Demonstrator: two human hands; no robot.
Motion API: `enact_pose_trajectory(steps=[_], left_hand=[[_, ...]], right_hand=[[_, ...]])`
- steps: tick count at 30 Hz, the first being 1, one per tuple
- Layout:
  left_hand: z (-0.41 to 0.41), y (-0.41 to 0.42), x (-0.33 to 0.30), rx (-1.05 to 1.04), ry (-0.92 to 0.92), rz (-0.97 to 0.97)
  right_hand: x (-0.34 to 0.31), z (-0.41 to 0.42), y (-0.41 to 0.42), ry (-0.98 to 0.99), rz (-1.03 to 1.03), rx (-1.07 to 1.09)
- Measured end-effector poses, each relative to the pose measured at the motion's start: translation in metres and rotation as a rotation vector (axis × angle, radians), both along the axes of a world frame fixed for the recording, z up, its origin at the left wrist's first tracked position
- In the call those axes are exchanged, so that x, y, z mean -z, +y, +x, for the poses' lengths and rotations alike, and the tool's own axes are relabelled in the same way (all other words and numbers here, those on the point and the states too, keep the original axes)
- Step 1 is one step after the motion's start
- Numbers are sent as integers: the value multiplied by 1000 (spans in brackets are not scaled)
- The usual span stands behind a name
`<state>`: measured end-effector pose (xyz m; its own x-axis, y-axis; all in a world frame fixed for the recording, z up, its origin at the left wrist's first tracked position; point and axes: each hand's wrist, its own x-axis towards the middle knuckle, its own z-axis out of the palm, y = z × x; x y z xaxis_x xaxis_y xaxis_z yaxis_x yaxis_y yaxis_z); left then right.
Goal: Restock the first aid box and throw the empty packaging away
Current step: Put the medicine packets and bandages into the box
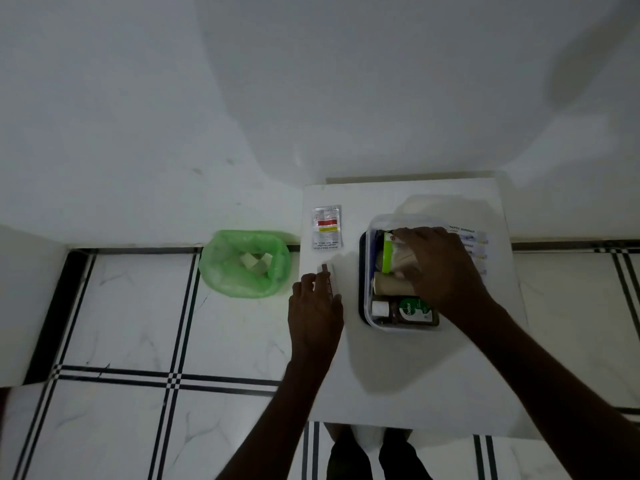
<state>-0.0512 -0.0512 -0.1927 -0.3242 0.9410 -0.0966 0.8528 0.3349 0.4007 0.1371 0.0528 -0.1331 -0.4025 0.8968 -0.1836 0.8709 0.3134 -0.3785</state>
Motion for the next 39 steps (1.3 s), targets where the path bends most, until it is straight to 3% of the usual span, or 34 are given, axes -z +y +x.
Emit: enact_pose_trajectory(steps=[7,13,17,20,23,24,27,28,31,33,39], left_hand=[[5,2,0,-50,-133,-53],[3,0,-19,-186,-252,86],[9,2,-61,-281,-519,252],[25,13,-95,-182,-641,333],[49,26,-107,-27,-698,289],[58,30,-107,23,-693,256],[70,37,-101,154,-684,163],[69,40,-97,195,-638,171],[58,53,-78,379,-135,273],[51,62,-62,447,84,245],[41,59,-49,498,308,148]], right_hand=[[11,-8,2,69,-10,-9],[5,-3,-5,143,27,10],[-9,6,-13,304,95,83],[-26,12,-14,498,138,224],[-42,14,-9,703,-193,412],[-42,16,-7,728,-266,452],[-33,29,-4,624,-237,502],[-30,33,-3,573,-200,511],[-25,40,-1,394,52,472],[-22,39,1,310,179,449],[-1,24,5,165,169,391]])
